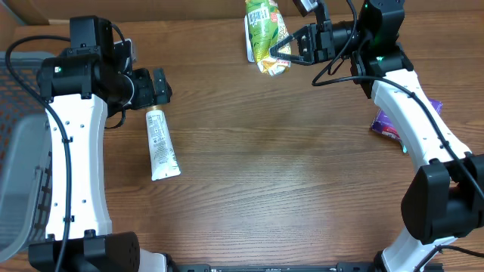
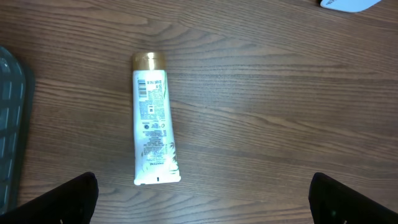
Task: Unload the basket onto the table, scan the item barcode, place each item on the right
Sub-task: 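Lift the snack bar and hold it in front of the white scanner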
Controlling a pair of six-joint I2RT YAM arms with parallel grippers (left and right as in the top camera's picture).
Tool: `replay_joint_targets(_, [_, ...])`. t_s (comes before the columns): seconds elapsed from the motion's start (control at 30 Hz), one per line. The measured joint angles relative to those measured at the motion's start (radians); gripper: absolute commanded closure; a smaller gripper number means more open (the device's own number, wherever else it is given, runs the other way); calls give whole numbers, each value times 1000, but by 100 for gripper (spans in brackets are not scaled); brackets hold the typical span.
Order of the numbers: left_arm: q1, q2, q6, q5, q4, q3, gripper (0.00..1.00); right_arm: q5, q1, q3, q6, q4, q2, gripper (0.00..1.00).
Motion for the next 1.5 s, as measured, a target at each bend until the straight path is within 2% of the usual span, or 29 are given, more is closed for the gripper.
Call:
replay_joint_targets(0.13, [0,0,0,0,0,0,0,8,9,0,-6,-72,1,96])
replay_joint_targets(0.3, [0,0,0,0,0,0,0,136,53,3,-151,-383,25,97])
replay_joint_targets(0.4, [0,0,0,0,0,0,0,348,82,5,-302,-657,51,96])
replay_joint_targets(0.47, [0,0,0,0,0,0,0,559,98,3,-412,-798,74,97])
replay_joint_targets(0.6, [0,0,0,0,0,0,1,945,97,35,-589,-978,100,96])
replay_joint_targets(0.73, [0,0,0,0,0,0,0,1250,99,200,-717,-1114,106,96])
replay_joint_targets(0.87, [0,0,0,0,0,0,0,1560,125,371,-890,-1038,101,96])
replay_joint_targets(1.03, [0,0,0,0,0,0,0,1867,238,405,-1207,-866,107,96])
replay_joint_targets(1.27, [0,0,0,0,1,0,0,2103,315,405,-1709,-533,288,96])
replay_joint_targets(1.37, [0,0,0,0,1,0,1,2148,307,405,-1828,-509,375,96])
replay_joint_targets(1.5, [0,0,0,0,0,0,1,2173,300,403,-1899,-503,459,96])
